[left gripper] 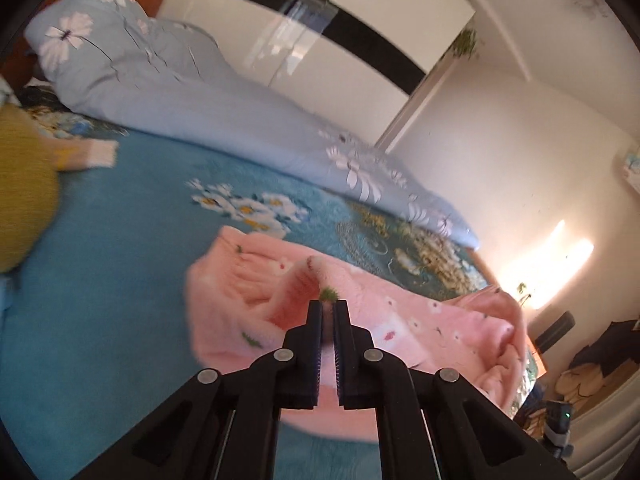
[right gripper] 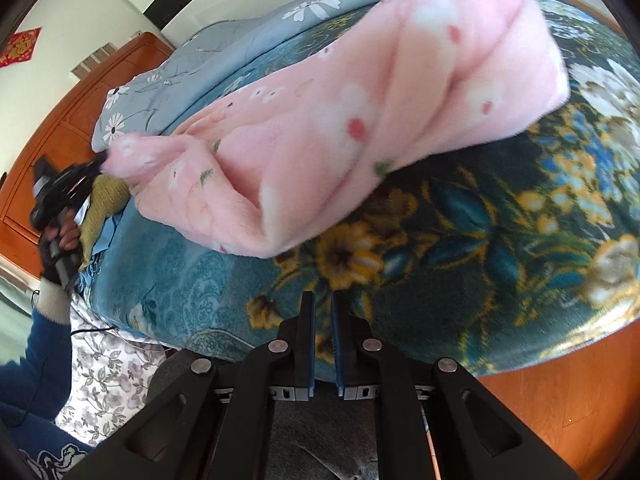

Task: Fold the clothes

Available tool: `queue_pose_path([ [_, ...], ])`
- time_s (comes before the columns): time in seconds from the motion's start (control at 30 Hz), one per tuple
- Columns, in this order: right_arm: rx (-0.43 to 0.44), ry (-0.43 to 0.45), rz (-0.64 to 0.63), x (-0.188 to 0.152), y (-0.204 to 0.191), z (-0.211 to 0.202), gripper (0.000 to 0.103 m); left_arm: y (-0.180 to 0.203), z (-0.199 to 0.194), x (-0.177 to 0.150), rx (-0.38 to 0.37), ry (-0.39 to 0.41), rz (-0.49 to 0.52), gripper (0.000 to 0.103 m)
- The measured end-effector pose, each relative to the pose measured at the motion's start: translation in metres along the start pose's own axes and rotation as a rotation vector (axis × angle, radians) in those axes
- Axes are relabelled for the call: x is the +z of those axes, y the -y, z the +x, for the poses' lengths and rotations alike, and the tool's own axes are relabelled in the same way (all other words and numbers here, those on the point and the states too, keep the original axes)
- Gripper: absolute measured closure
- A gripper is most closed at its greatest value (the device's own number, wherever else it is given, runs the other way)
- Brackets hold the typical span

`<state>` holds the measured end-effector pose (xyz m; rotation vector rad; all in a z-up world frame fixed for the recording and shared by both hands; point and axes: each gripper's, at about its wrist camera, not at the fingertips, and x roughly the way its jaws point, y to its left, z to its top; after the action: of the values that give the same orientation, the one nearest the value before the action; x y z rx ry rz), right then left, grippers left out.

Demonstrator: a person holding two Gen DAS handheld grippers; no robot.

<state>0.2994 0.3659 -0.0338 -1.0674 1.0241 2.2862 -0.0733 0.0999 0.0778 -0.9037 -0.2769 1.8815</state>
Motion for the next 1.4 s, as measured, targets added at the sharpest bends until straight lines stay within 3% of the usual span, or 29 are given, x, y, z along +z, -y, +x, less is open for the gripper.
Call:
queue_pose_path([
  [0.1,-0.006,0.034,0.028,-0.001,0.008,-0.01,0.095,-0.024,-0.054,-0.027,0.032,0.058,-0.022,0.097],
  [0.33,0.017,0.166,0.108,0.01,0.027,-0.038,0.095,-0.099,-0.107,-0.096,0.245,0.029,-0.23,0.099],
  [0.47,-0.008,0.196,0.106,0.027,0.028,-0.045,0.095,-0.099,-0.106,-0.083,0.259,0.036,-0.224,0.096],
  [0.53,-0.037,0.225,0.085,0.043,0.025,-0.052,0.095,-0.087,-0.086,-0.06,0.282,0.014,-0.156,0.093],
  [0.57,-0.062,0.246,0.072,0.053,0.023,-0.056,0.095,-0.08,-0.075,-0.049,0.292,-0.001,-0.123,0.082],
  [0.6,-0.087,0.269,0.06,0.065,0.021,-0.06,0.095,-0.074,-0.061,-0.037,0.295,-0.017,-0.099,0.062],
  [0.67,-0.121,0.317,0.061,0.094,0.023,-0.068,0.091,-0.066,-0.021,-0.009,0.278,-0.05,-0.072,0.035],
  [0.77,-0.157,0.374,0.099,0.145,0.034,-0.074,0.065,-0.062,0.04,0.025,0.252,-0.11,-0.049,0.03],
  [0.8,-0.168,0.398,0.107,0.16,0.037,-0.075,0.061,-0.061,0.064,0.035,0.263,-0.141,-0.05,0.028],
  [0.93,-0.271,0.435,0.169,0.222,0.059,-0.073,0.056,-0.054,0.154,0.06,0.309,-0.275,-0.025,0.028],
  [1.03,-0.345,0.369,0.198,0.259,0.074,-0.055,0.056,-0.053,0.201,0.061,0.345,-0.369,-0.004,0.028],
  [1.1,-0.332,0.305,0.198,0.269,0.087,-0.042,0.056,-0.053,0.222,0.058,0.351,-0.408,-0.005,0.03],
  [1.13,-0.324,0.285,0.206,0.27,0.09,-0.037,0.056,-0.051,0.226,0.056,0.347,-0.409,0.0,0.031],
  [1.17,-0.318,0.267,0.212,0.272,0.094,-0.033,0.06,-0.048,0.229,0.055,0.345,-0.409,0.007,0.045],
  [1.2,-0.323,0.252,0.214,0.271,0.096,-0.03,0.078,-0.044,0.232,0.054,0.361,-0.414,0.027,0.068],
  [1.27,-0.338,0.231,0.2,0.271,0.093,-0.028,0.096,-0.037,0.231,0.055,0.374,-0.406,0.053,0.069],
  [1.33,-0.342,0.243,0.186,0.275,0.087,-0.033,0.096,-0.034,0.221,0.063,0.363,-0.364,0.018,0.071],
  [1.4,-0.324,0.272,0.187,0.284,0.082,-0.044,0.097,-0.029,0.195,0.086,0.339,-0.262,-0.027,0.072],
])
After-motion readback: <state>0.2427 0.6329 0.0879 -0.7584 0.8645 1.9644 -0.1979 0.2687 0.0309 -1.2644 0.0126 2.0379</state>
